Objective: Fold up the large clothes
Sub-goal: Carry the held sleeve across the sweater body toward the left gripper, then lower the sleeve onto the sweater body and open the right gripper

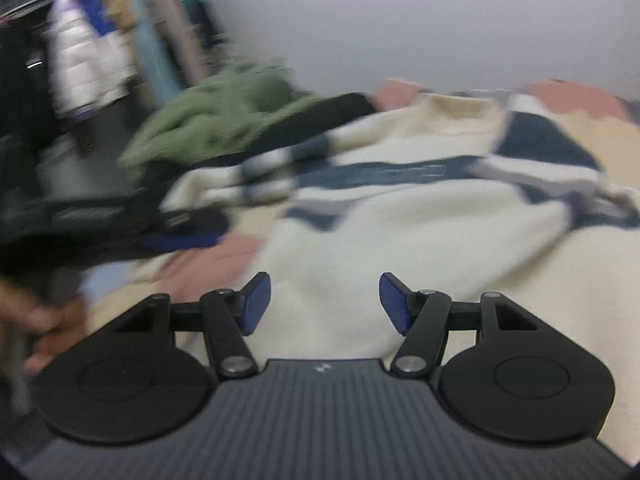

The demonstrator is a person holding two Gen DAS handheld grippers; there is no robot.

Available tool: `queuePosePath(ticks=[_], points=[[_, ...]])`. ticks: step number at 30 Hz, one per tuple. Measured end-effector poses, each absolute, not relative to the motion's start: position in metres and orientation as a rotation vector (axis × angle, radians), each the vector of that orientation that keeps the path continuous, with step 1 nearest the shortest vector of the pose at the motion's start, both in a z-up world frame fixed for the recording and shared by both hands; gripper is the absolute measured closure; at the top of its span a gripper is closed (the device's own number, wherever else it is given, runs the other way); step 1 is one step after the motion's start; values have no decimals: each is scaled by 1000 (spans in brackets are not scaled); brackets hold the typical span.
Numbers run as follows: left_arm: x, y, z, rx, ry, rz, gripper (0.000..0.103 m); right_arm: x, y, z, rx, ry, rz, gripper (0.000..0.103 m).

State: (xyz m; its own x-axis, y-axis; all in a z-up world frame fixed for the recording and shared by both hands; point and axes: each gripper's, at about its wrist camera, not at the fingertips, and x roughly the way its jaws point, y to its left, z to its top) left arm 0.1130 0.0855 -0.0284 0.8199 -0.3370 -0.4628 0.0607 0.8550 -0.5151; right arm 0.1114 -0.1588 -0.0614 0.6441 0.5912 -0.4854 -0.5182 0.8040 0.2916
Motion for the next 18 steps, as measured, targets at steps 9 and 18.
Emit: queuePosePath(ticks=[9,18], points=[[134,75,-50,-447,605,-229,57,201,-219,-112,367,637,294,40],[149,72,-60,-420,580,-240,57,239,-250,-131,511,605,306,90]])
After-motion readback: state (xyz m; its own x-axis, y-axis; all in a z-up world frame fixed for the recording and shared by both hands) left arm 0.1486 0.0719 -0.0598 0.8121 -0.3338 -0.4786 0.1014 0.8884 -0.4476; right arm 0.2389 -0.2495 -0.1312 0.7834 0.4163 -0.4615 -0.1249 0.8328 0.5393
